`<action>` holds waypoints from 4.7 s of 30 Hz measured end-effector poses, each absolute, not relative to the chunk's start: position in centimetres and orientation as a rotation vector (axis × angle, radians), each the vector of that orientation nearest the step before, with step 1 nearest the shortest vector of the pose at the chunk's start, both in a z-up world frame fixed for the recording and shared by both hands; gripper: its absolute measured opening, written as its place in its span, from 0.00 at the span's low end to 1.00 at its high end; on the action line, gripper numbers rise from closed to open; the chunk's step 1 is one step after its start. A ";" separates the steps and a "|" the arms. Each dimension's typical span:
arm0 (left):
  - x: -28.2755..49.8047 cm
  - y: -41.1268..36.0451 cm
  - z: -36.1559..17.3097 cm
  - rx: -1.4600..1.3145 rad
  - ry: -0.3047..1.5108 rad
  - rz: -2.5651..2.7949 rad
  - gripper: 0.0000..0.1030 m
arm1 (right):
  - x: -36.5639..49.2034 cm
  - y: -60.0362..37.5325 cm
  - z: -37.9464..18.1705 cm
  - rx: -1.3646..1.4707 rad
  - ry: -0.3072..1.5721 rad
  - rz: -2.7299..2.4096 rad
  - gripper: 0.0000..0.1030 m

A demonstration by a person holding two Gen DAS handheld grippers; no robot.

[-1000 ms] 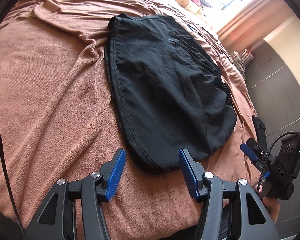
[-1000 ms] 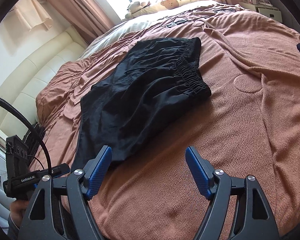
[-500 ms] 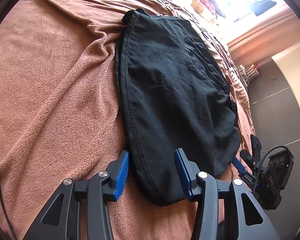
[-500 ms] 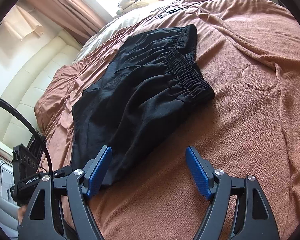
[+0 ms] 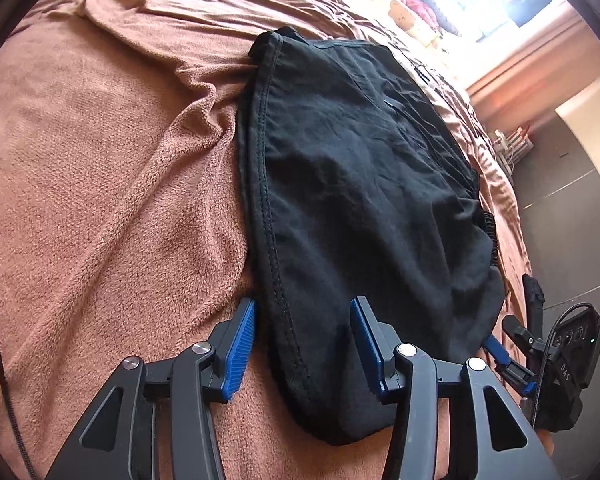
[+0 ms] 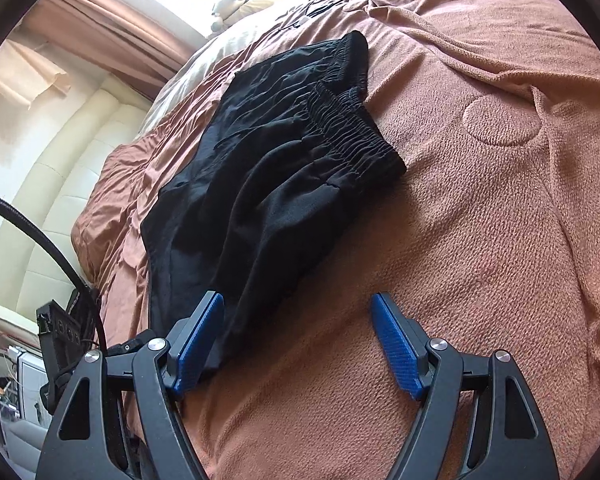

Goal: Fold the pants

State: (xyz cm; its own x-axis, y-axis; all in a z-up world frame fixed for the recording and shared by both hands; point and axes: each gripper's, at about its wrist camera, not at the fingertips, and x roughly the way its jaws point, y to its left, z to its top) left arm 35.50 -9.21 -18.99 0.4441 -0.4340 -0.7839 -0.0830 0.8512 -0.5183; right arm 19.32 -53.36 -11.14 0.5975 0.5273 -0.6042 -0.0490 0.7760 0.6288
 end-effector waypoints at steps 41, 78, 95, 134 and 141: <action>39.0 -10.2 -6.8 -0.577 0.858 -0.371 0.04 | 21.8 -55.0 -8.1 0.717 0.681 0.439 0.03; 66.4 -16.0 -10.4 -0.303 0.982 -0.286 0.05 | 41.0 -53.6 -9.0 0.835 0.748 0.427 0.07; 68.8 -17.1 -10.4 0.146 0.983 -0.334 0.59 | 38.6 -54.9 -5.8 0.515 0.756 0.290 0.69; 70.6 -20.1 -14.1 0.315 0.934 -0.624 0.07 | 39.8 -53.4 -6.9 0.378 0.835 0.313 0.11; 71.4 -19.3 -10.6 0.235 0.839 -0.565 0.07 | 38.9 -53.3 -5.2 0.393 0.753 0.299 0.10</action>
State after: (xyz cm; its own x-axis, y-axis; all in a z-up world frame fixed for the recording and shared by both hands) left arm 71.36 -19.29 -10.56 0.5323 -0.3789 -0.7571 0.5592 0.8288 -0.0216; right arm 38.94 -53.35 -5.24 0.6935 0.3981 -0.6005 -0.1215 0.8862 0.4472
